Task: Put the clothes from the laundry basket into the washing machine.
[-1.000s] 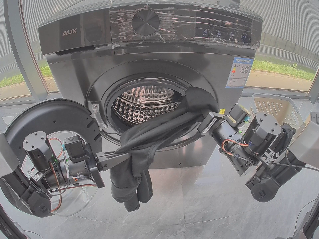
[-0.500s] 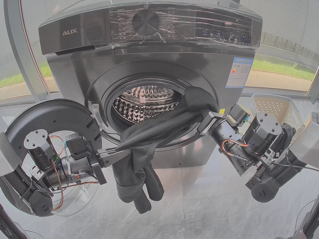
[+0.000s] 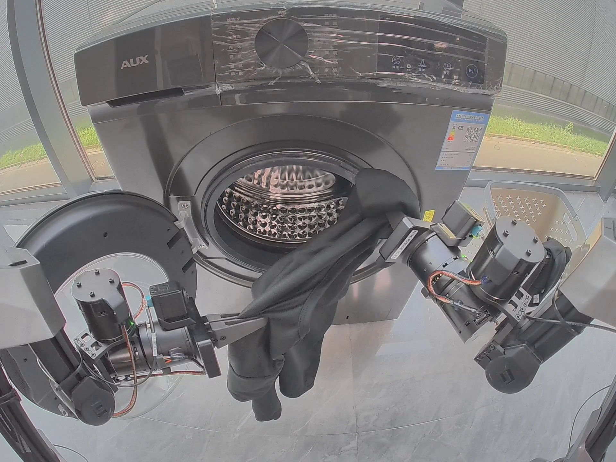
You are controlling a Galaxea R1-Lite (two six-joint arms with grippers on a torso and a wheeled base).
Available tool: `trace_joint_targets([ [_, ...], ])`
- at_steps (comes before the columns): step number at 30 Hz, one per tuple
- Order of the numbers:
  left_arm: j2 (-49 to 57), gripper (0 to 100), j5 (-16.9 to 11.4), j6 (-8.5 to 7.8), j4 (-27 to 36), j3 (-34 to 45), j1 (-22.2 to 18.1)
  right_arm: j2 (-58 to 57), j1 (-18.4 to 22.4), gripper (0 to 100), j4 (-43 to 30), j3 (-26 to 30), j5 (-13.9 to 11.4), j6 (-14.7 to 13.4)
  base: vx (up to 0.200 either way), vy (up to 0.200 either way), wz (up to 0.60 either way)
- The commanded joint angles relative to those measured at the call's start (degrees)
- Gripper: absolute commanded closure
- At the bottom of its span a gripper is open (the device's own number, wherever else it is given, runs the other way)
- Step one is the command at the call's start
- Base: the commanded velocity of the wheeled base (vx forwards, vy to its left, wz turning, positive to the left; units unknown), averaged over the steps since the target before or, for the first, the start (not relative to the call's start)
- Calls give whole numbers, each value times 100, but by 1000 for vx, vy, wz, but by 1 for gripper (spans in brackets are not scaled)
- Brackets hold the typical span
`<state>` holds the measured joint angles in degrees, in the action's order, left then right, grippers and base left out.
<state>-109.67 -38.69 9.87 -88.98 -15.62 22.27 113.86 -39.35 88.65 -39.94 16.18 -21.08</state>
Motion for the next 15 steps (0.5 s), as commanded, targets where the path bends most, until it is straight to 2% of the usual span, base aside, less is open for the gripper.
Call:
trace_joint_targets([
  [1,-125,100,2,6,-32,-3,-4,13,-11,100,3,21,-1,-10,0,0,0],
  [15,-81,100,2,15,-41,-20,-4,5,6,100,3,21,-9,-19,0,0,0],
])
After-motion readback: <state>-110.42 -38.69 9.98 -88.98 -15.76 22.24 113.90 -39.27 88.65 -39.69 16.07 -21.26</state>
